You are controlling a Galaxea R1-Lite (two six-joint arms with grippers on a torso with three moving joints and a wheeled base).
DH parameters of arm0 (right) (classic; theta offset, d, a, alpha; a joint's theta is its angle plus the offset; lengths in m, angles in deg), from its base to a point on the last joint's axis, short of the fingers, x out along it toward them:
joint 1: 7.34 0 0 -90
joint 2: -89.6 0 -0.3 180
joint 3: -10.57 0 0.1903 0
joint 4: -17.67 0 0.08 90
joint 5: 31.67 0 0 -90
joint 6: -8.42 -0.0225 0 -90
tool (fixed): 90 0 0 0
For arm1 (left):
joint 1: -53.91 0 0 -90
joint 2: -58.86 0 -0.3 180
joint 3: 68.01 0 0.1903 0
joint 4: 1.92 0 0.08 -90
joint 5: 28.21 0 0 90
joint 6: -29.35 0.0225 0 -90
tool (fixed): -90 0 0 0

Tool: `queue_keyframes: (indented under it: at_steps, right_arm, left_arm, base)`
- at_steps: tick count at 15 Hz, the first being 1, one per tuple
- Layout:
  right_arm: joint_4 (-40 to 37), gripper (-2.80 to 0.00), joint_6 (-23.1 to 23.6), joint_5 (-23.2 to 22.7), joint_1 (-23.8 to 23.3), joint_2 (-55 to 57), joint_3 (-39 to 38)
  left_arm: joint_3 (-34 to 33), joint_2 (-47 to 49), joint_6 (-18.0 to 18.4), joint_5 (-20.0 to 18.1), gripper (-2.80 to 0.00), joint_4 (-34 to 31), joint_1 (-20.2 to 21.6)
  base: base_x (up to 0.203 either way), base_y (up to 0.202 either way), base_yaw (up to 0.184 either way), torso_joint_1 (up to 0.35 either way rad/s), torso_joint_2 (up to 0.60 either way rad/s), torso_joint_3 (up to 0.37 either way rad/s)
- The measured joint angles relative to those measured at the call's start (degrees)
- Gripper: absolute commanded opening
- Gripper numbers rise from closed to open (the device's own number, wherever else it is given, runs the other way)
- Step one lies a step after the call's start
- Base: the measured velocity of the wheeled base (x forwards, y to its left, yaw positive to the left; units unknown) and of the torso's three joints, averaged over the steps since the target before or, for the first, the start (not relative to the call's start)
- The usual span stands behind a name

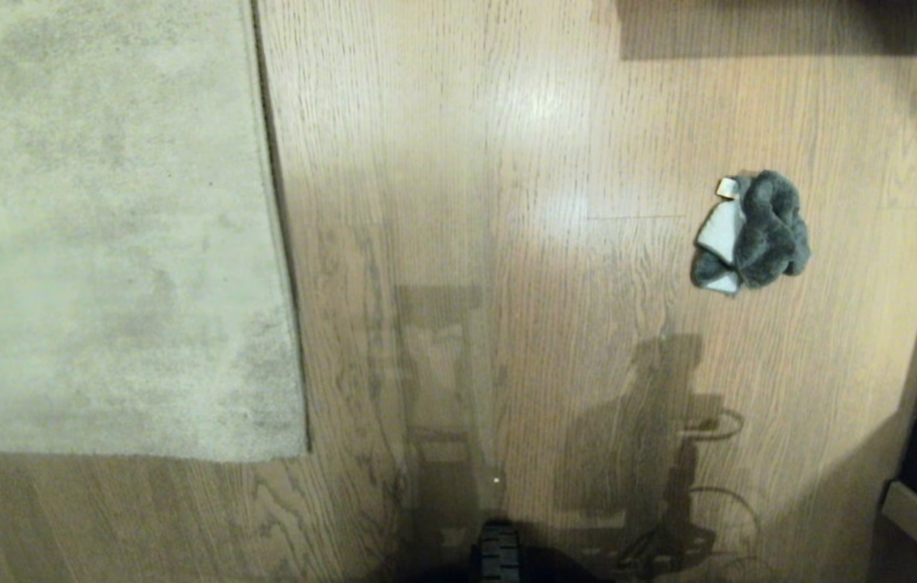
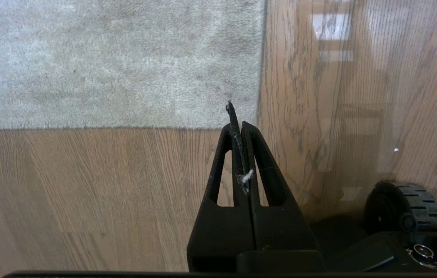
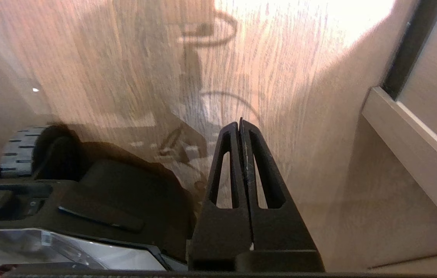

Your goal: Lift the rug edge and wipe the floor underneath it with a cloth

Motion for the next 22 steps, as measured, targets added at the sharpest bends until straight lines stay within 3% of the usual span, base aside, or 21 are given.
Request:
queue_keyframes:
  at_steps: [4, 11, 22]
  right_arm:
    - [0.0, -2.8, 0.0, 0.0, 2.6, -2.0, 0.0]
    - [-0.1, -2.8, -0.1, -0.1, 3.0, -13.7, 0.0]
    - [0.0, -2.8, -0.1, 0.0, 3.0, -15.4, 0.0]
  left_arm:
    - [0.0, 0.0, 0.0, 0.0, -2.8, 0.0, 0.0]
    - [0.0, 0.0, 0.0, 0.0, -2.8, 0.0, 0.0]
    - [0.0, 0.0, -0.2, 0.0, -2.8, 0.0, 0.0]
  base:
    - [0.0, 0.0, 0.0, 0.0, 0.0, 0.0]
    - [0.0, 0.0, 0.0, 0.0, 0.0, 0.0]
    - [0.0, 0.0, 0.0, 0.0, 0.0, 0.0]
